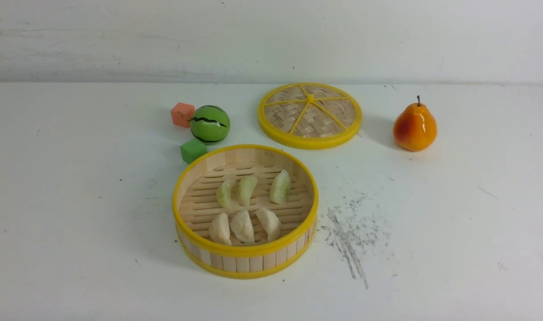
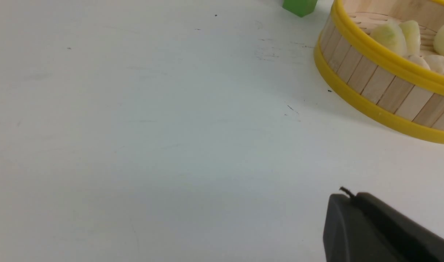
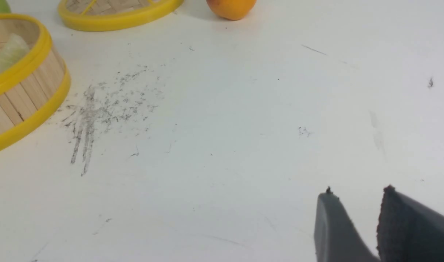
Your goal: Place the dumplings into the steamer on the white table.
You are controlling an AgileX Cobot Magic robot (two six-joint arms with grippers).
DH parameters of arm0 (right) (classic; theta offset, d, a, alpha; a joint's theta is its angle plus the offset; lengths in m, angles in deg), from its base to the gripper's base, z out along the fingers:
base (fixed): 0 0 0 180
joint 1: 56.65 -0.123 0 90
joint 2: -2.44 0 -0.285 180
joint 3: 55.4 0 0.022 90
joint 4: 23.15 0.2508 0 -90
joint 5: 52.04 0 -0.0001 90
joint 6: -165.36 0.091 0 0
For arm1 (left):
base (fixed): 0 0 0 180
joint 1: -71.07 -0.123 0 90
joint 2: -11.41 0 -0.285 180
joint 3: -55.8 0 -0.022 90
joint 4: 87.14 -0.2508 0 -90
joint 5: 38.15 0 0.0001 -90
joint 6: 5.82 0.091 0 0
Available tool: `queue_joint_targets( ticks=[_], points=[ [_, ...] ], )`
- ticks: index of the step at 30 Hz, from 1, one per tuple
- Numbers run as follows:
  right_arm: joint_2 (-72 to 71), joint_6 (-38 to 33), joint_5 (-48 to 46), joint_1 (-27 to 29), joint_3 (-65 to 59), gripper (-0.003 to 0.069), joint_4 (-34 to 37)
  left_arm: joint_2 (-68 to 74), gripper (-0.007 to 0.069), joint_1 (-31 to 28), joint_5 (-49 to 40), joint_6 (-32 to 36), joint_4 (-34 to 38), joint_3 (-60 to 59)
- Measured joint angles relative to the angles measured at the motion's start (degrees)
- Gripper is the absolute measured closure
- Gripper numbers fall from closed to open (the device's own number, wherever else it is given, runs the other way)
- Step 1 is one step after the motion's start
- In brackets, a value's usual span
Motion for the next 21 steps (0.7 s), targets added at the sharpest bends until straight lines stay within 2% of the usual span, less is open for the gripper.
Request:
queue_joint_targets(
  ticks=[21],
  points=[
    [0.00, 0.00, 0.00, 0.00, 0.00, 0.0436, 0.00, 0.00, 0.0596, 0.00, 0.00, 0.00, 0.00, 0.00]
  ],
)
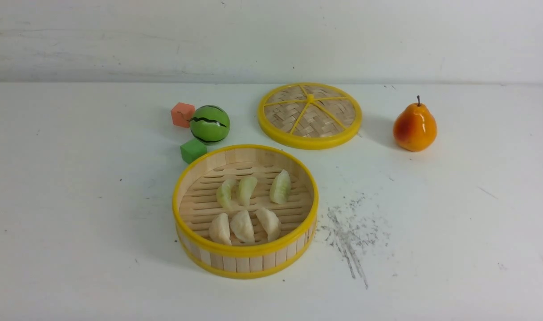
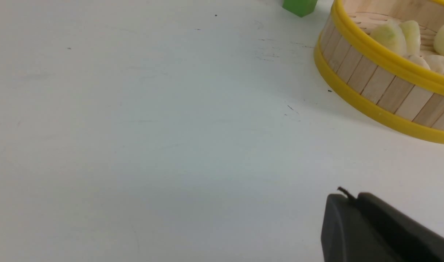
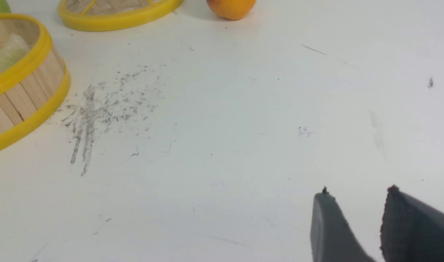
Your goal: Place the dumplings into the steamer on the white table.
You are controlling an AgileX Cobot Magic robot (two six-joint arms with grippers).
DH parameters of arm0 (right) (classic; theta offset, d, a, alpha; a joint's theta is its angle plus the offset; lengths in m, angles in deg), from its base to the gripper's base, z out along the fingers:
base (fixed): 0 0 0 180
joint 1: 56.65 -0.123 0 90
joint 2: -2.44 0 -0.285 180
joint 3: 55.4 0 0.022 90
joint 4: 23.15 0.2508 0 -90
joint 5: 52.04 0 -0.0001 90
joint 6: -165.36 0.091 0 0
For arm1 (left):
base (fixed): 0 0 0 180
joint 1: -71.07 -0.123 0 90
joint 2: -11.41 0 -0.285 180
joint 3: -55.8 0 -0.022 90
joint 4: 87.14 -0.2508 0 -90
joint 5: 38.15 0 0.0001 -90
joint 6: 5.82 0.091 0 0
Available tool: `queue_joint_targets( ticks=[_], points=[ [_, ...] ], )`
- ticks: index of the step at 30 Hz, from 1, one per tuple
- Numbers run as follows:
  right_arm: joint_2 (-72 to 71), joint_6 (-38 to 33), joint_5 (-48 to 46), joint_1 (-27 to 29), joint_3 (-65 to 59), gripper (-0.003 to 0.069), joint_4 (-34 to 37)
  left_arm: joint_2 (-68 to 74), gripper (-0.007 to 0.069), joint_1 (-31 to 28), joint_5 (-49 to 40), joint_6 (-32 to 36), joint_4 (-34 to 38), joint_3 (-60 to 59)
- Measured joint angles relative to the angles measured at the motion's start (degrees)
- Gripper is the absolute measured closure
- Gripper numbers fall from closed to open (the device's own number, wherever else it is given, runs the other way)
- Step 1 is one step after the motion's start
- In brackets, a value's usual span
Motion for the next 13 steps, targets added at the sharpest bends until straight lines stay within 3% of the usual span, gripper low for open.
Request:
queue_joint_targets(
  ticks=[13],
  points=[
    [0.00, 0.00, 0.00, 0.00, 0.00, 0.0421, 0.00, 0.00, 0.0594, 0.00, 0.00, 0.00, 0.00, 0.00]
  ],
)
